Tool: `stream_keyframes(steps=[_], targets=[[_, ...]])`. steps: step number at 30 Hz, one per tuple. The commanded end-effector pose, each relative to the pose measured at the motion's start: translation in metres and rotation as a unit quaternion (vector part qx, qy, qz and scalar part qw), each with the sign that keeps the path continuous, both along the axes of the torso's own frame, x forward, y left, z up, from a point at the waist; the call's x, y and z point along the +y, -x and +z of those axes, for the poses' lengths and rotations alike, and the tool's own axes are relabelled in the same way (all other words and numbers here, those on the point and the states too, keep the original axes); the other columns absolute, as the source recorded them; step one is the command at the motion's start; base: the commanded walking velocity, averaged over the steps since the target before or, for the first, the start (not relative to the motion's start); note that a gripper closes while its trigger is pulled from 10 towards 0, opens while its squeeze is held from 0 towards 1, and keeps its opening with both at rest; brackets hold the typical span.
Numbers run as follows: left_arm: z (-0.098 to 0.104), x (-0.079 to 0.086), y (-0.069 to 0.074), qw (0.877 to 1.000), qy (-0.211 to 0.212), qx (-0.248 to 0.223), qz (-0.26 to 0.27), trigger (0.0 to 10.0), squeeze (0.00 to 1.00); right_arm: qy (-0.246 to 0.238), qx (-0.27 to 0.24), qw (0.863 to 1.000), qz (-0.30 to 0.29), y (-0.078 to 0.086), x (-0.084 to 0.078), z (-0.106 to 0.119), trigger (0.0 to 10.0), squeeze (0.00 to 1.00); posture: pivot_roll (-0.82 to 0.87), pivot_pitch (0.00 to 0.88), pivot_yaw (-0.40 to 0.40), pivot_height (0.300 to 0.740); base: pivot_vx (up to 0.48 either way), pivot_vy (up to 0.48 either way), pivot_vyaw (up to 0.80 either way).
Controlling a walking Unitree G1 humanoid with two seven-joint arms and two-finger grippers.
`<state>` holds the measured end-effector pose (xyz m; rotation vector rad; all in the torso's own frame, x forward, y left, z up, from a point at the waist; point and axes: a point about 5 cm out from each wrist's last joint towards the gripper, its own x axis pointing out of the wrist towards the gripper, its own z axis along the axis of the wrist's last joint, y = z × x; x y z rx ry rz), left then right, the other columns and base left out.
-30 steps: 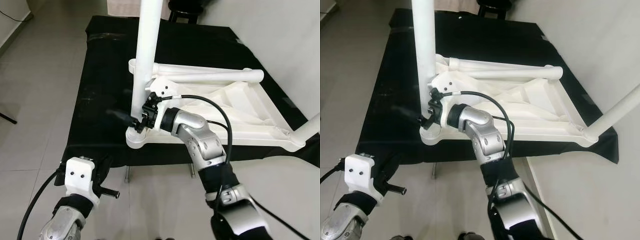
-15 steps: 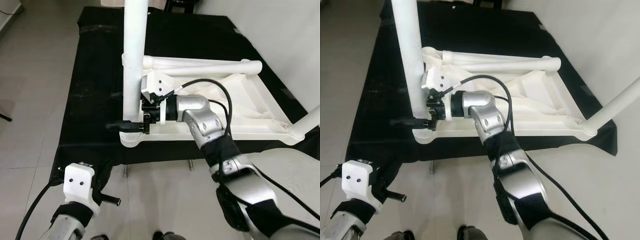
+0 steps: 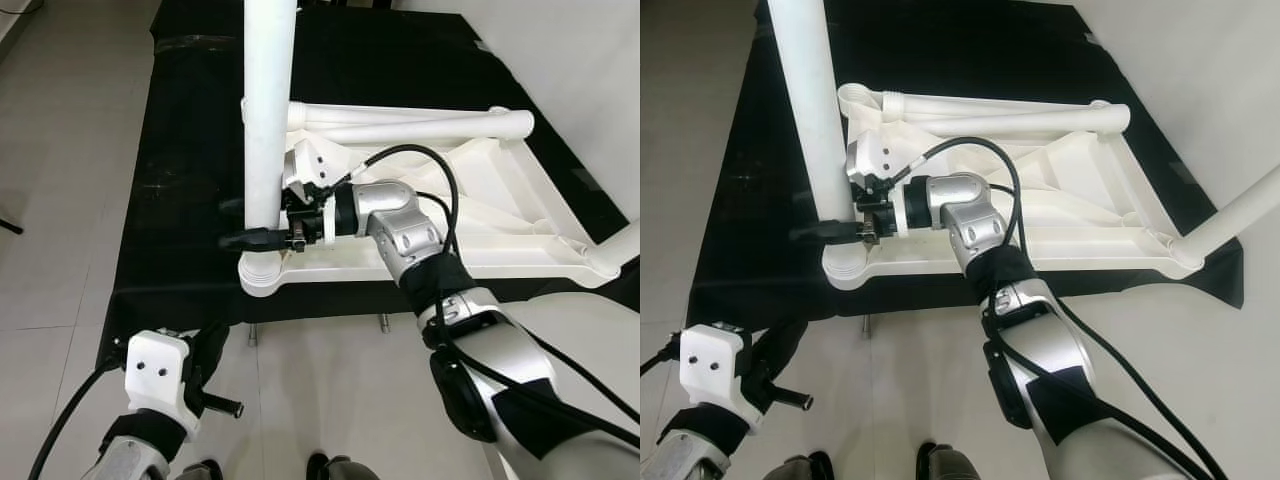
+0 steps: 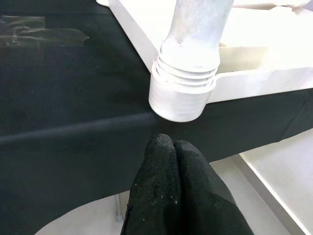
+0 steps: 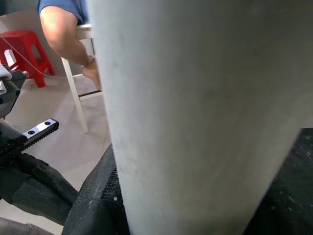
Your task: Building children table
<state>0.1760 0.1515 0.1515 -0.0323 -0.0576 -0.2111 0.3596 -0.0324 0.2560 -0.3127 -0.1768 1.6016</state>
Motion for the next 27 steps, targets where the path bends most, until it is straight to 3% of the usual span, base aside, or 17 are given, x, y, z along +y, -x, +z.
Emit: stream_keyframes(steps=[1, 4, 6, 7, 9, 10, 11, 12, 13, 14, 15, 16, 17, 18, 22, 24, 27], targets=[[-0.006, -0.002, 0.002, 1.0, 0.005, 0.017, -0.006, 10.0, 0.0, 0.011, 0.0, 1.0, -0.008, -0.001, -0.006, -0.007, 0.0, 0.0, -0.05, 0.241, -0.138, 0.74, 0.0, 0.0, 0.0], [-0.006, -0.001, 0.002, 1.0, 0.005, 0.018, -0.006, 10.0, 0.0, 0.009, -0.005, 1.0, -0.021, -0.004, -0.011, -0.006, 0.0, 0.0, -0.05, 0.241, -0.138, 0.74, 0.0, 0.0, 0.0], [-0.006, 0.0, -0.001, 1.0, 0.005, 0.016, -0.004, 10.0, 0.0, -0.051, 0.024, 0.976, -0.211, -0.017, -0.031, -0.014, 0.0, 0.0, -0.09, 0.223, -0.155, 0.74, 0.0, 0.0, 0.0], [-0.006, 0.0, -0.001, 1.0, 0.005, 0.016, -0.004, 10.0, 0.0, -0.051, 0.024, 0.976, -0.211, -0.017, -0.031, -0.014, 0.0, 0.0, -0.09, 0.223, -0.155, 0.74, 0.0, 0.0, 0.0], [-0.006, 0.004, -0.004, 1.0, 0.003, 0.012, -0.002, 10.0, 0.0, -0.095, 0.093, 0.838, -0.53, -0.007, -0.043, -0.06, 0.0, 0.0, -0.12, 0.215, -0.145, 0.74, 0.0, 0.0, 0.0], [-0.006, 0.004, -0.004, 1.0, 0.003, 0.012, -0.002, 10.0, 0.0, -0.095, 0.093, 0.838, -0.53, -0.007, -0.043, -0.06, 0.0, 0.0, -0.12, 0.215, -0.145, 0.74, 0.0, 0.0, 0.0], [-0.006, 0.005, -0.006, 1.0, 0.003, 0.011, -0.001, 10.0, 0.0, -0.085, 0.115, 0.779, -0.611, 0.007, -0.052, -0.077, 0.0, 0.0, -0.12, 0.215, -0.145, 0.74, 0.0, 0.0, 0.0], [-0.006, 0.005, -0.009, 1.0, 0.001, 0.01, -0.002, 10.0, 0.0, -0.067, 0.109, 0.79, -0.6, 0.031, -0.04, -0.094, 0.0, 0.0, -0.12, 0.208, -0.132, 0.74, 0.0, 0.0, 0.0], [-0.006, 0.005, -0.009, 1.0, 0.001, 0.01, -0.002, 10.0, 0.0, -0.067, 0.109, 0.79, -0.6, 0.031, -0.04, -0.094, 0.0, 0.0, -0.12, 0.208, -0.132, 0.74, 0.0, 0.0, 0.0], [-0.007, 0.006, -0.012, 1.0, -0.001, 0.009, -0.004, 10.0, 0.0, -0.053, 0.11, 0.825, -0.552, 0.047, -0.021, -0.103, 0.0, 0.0, -0.13, 0.181, -0.121, 0.74, 0.0, 0.0, 0.0], [-0.007, 0.006, -0.012, 1.0, -0.001, 0.009, -0.004, 10.0, 0.0, -0.053, 0.11, 0.825, -0.552, 0.047, -0.021, -0.103, 0.0, 0.0, -0.13, 0.181, -0.121, 0.74, 0.0, 0.0, 0.0], [-0.008, 0.006, -0.015, 1.0, -0.002, 0.009, -0.005, 10.0, 0.0, -0.046, 0.106, 0.853, -0.508, 0.054, -0.004, -0.108, 0.0, 0.0, -0.13, 0.17, -0.124, 0.74, 0.0, 0.0, 0.0], [-0.008, 0.006, -0.015, 1.0, -0.002, 0.009, -0.005, 10.0, 0.0, -0.046, 0.106, 0.853, -0.508, 0.054, -0.004, -0.108, 0.0, 0.0, -0.13, 0.17, -0.124, 0.74, 0.0, 0.0, 0.0], [-0.009, 0.007, -0.019, 1.0, -0.002, 0.008, -0.006, 10.0, 0.0, -0.04, 0.108, 0.869, -0.481, 0.057, 0.006, -0.112, 0.0, 0.0, -0.11, 0.157, -0.134, 0.74, 0.0, 0.0, 0.0], [-0.01, 0.008, -0.022, 1.0, -0.004, 0.005, -0.001, 10.0, 0.0, -0.032, 0.115, 0.875, -0.469, 0.05, 0.011, -0.115, 0.0, 0.0, -0.11, 0.148, -0.136, 0.74, 0.0, 0.0, 0.0], [-0.01, 0.009, -0.023, 1.0, -0.005, 0.001, 0.01, 10.0, 0.0, -0.029, 0.124, 0.869, -0.478, 0.047, 0.01, -0.112, 10.0, 0.0, -0.12, 0.136, -0.14, 0.74, 0.0, 0.0, 0.0], [-0.011, 0.01, -0.024, 1.0, -0.006, -0.001, 0.014, 10.0, 0.0, -0.022, 0.138, 0.866, -0.48, 0.048, 0.008, -0.108, 10.0, 0.0, -0.12, 0.135, -0.141, 0.74, 0.0, 0.0, 0.0]])
